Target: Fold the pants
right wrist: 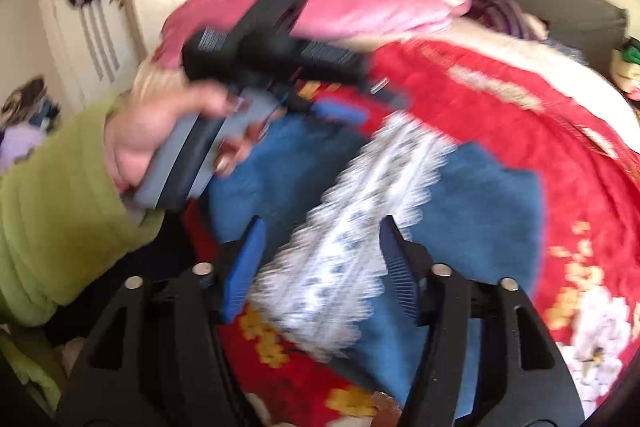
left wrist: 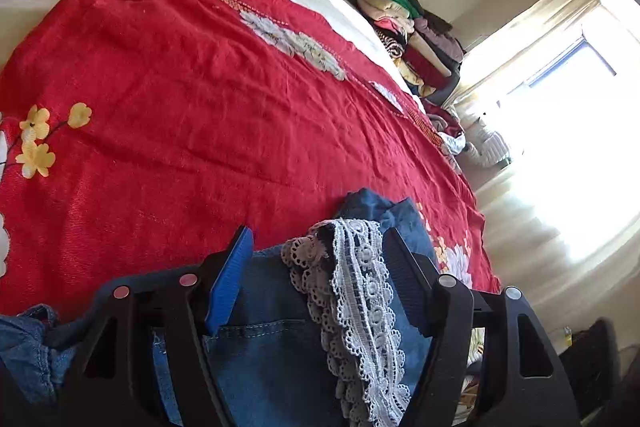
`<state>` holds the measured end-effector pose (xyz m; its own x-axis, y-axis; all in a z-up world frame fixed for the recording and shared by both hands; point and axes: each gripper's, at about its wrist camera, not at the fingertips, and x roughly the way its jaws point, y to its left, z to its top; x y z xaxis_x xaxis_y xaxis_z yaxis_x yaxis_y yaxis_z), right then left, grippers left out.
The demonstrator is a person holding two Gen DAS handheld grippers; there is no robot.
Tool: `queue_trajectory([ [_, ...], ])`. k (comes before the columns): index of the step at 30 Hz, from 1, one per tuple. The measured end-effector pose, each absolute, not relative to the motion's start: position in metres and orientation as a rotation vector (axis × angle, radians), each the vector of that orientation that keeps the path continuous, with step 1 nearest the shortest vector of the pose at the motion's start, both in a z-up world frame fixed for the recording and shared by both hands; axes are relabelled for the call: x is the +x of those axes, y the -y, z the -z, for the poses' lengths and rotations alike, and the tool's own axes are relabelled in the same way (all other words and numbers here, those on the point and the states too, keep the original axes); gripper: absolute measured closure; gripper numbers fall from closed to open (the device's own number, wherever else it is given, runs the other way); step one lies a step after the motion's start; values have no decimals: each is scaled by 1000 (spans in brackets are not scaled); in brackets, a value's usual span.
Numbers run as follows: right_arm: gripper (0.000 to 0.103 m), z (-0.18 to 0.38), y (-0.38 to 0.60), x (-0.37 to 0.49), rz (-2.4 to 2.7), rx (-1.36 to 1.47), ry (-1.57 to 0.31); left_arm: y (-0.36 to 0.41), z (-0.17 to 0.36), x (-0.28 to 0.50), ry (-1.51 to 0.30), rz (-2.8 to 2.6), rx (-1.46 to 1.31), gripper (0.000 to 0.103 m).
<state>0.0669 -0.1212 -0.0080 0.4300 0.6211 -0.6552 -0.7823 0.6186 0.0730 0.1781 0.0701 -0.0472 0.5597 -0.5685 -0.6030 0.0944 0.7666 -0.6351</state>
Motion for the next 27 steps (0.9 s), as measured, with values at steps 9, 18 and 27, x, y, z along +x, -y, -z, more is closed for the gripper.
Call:
queue_trajectory([
  [9, 43, 17, 207, 187, -582, -2, -846, -46, 58, 191, -977, 398, -539, 39],
  [18, 66, 56, 198, 266, -644, 54, -993, -32, 53, 192, -950, 418, -549, 86],
  [27, 91, 57, 200, 251, -643, 44, -897, -16, 47, 197, -948, 366, -403, 87],
])
